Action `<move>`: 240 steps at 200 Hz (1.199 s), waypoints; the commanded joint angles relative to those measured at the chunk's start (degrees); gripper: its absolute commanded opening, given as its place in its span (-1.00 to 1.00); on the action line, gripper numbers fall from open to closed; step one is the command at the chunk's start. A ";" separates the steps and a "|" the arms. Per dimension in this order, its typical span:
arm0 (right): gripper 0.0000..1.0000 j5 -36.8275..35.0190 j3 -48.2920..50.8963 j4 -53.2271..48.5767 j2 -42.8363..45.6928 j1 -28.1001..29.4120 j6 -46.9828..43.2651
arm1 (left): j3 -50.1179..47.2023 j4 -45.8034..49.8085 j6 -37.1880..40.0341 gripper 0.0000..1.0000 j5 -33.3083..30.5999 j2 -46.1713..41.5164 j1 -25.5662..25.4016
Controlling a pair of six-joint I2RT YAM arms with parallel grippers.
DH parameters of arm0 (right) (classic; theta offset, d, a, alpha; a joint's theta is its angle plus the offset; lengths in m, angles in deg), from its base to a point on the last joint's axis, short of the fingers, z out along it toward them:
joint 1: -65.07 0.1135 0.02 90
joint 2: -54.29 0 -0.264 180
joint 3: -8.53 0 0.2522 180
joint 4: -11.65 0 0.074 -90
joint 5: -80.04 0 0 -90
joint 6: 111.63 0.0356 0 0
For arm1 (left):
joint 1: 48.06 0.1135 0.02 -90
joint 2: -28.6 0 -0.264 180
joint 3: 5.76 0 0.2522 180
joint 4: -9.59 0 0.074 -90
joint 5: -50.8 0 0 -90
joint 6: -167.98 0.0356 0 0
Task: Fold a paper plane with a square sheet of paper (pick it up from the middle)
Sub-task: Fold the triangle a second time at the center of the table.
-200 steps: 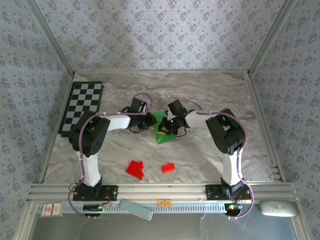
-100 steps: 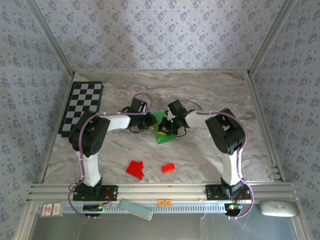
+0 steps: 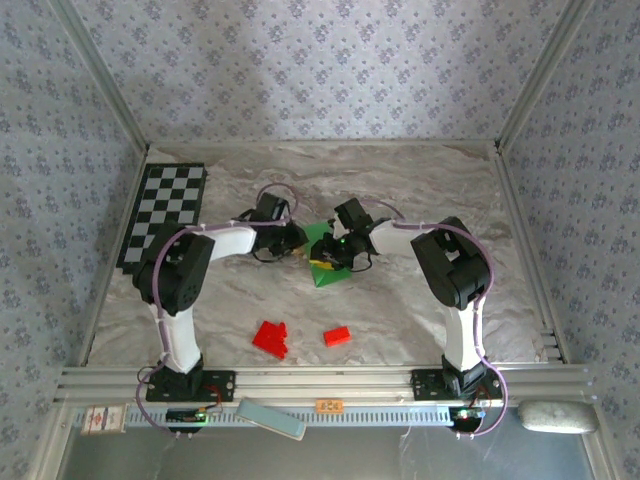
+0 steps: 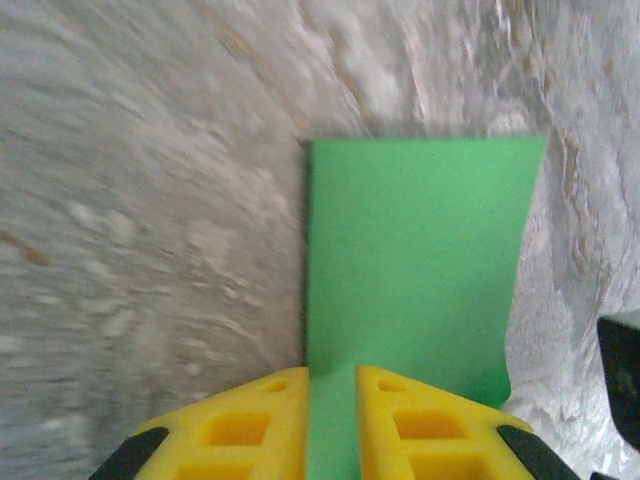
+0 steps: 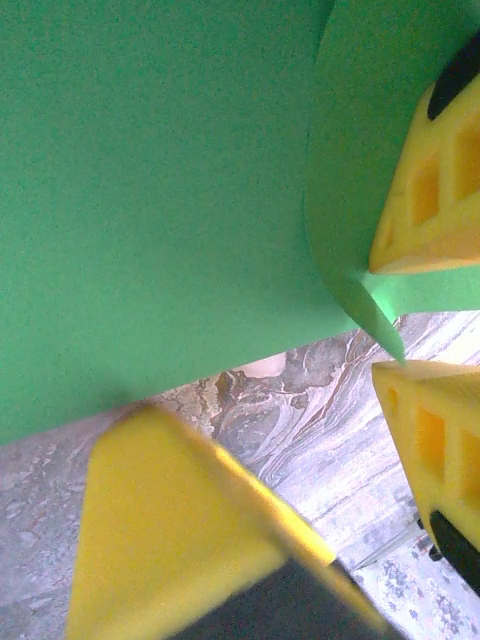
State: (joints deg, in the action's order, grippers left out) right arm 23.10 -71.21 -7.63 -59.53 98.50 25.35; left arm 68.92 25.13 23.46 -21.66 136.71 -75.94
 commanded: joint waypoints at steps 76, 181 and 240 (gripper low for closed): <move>-0.23 -4.31 -0.38 -5.08 -2.28 -0.01 -0.58 | -3.44 -0.46 -0.15 -0.61 0.82 -8.34 0.23; -0.46 -4.40 0.50 -5.06 -2.10 -0.23 -0.94 | -7.93 -4.77 -3.57 -0.64 2.58 -8.61 -1.96; -0.79 -4.62 0.76 -5.30 -2.02 -0.34 -1.06 | -7.67 -5.43 -4.01 -0.66 3.44 -7.84 -3.31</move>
State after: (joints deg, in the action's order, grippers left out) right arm 20.72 -71.60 -9.62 -59.73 98.52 25.07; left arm 61.19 20.93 19.96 -19.97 129.89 -78.34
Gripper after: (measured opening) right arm 0.124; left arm 0.175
